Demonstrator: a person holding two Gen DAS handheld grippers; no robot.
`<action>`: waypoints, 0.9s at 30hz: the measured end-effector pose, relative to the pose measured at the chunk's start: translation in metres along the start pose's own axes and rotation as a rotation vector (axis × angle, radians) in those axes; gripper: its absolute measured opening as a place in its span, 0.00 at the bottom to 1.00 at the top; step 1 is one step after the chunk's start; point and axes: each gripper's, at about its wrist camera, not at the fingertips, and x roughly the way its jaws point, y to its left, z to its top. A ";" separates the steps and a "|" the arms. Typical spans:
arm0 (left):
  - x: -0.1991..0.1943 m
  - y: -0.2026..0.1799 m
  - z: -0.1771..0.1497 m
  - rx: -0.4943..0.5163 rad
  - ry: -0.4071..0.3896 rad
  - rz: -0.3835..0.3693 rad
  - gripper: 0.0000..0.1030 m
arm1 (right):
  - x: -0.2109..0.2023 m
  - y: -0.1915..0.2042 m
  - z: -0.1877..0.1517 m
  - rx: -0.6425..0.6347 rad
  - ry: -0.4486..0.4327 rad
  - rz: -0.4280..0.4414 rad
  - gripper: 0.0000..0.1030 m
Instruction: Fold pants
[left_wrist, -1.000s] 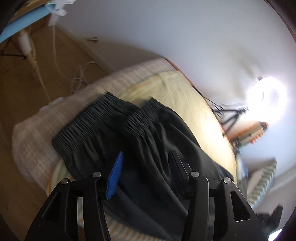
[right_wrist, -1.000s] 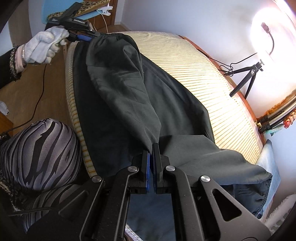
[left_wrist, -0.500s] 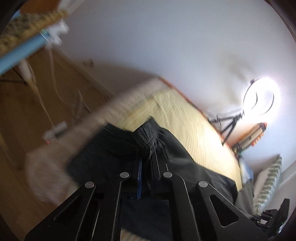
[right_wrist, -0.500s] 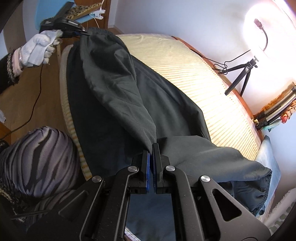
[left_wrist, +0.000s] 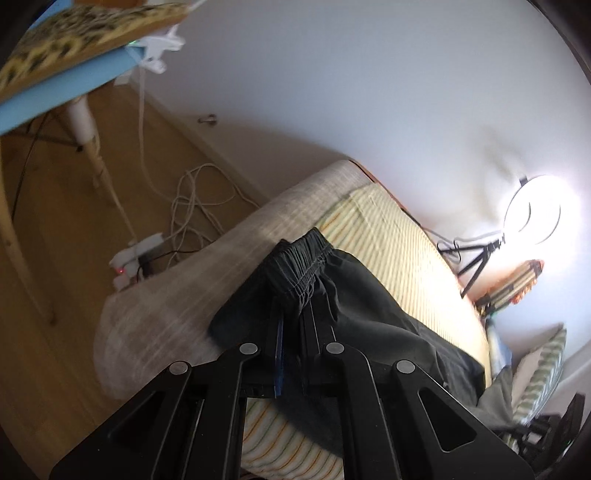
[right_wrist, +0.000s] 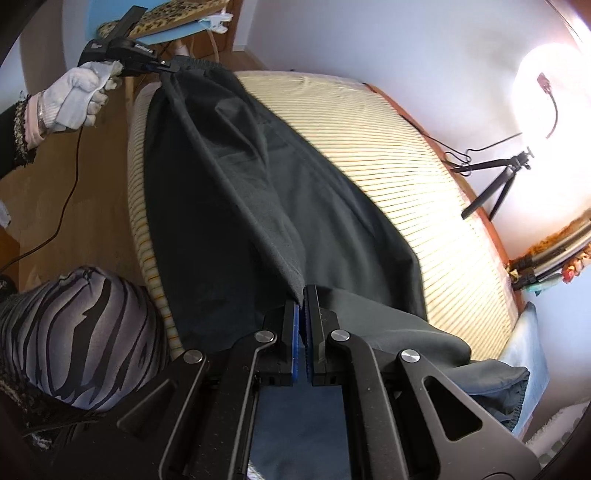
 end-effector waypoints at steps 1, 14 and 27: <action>0.004 -0.002 0.001 0.008 0.018 0.004 0.05 | 0.000 -0.002 0.000 0.005 0.003 -0.015 0.03; -0.029 0.004 0.011 0.023 0.042 0.118 0.32 | 0.009 -0.003 -0.012 0.129 0.033 0.067 0.03; -0.040 -0.157 0.024 0.347 0.132 -0.108 0.47 | -0.042 -0.030 -0.071 0.511 -0.174 0.086 0.51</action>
